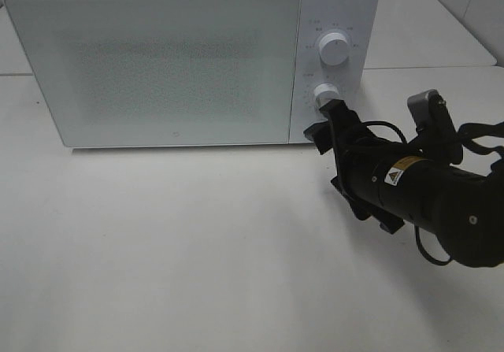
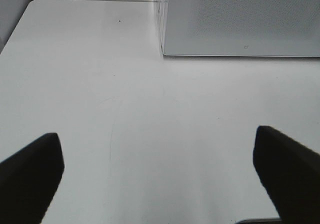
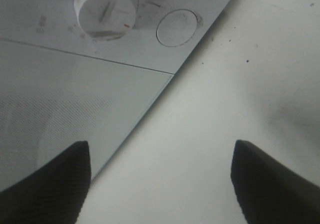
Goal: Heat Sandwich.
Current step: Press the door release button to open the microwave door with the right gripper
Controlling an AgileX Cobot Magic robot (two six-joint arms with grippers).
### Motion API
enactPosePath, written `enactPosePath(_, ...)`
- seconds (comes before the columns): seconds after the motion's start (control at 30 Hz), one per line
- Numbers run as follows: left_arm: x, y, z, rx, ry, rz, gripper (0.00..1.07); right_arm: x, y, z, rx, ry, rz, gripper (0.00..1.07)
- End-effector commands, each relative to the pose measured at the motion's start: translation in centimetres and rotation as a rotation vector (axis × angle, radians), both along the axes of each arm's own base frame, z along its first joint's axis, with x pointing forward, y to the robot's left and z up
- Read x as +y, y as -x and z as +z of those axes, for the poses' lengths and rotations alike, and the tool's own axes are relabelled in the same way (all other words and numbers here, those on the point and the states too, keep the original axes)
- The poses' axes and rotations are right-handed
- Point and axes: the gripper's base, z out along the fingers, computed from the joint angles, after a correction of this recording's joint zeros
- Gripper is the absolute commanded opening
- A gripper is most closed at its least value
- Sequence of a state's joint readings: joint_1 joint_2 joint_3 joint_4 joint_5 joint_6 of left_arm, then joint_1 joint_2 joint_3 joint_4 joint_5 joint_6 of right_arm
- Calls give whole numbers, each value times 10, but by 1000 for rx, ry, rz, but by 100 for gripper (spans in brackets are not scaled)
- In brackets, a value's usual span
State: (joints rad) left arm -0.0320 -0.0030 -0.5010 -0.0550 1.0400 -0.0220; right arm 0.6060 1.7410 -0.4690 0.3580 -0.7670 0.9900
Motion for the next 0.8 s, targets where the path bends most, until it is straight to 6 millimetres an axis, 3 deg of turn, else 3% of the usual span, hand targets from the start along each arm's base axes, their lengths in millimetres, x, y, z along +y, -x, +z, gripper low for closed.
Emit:
enactPosePath(0.03, -1, 3, -1, -30, 13, -2, 98, 0, 5, 7, 5, 133, 114, 76)
enactPosePath(0.37, -1, 3, -1, -30, 13, -2, 98, 0, 21, 27, 21, 451, 443, 76)
enactPosePath(0.8, -1, 3, -1, -30, 13, -2, 98, 6, 42, 61, 89, 690, 916, 76)
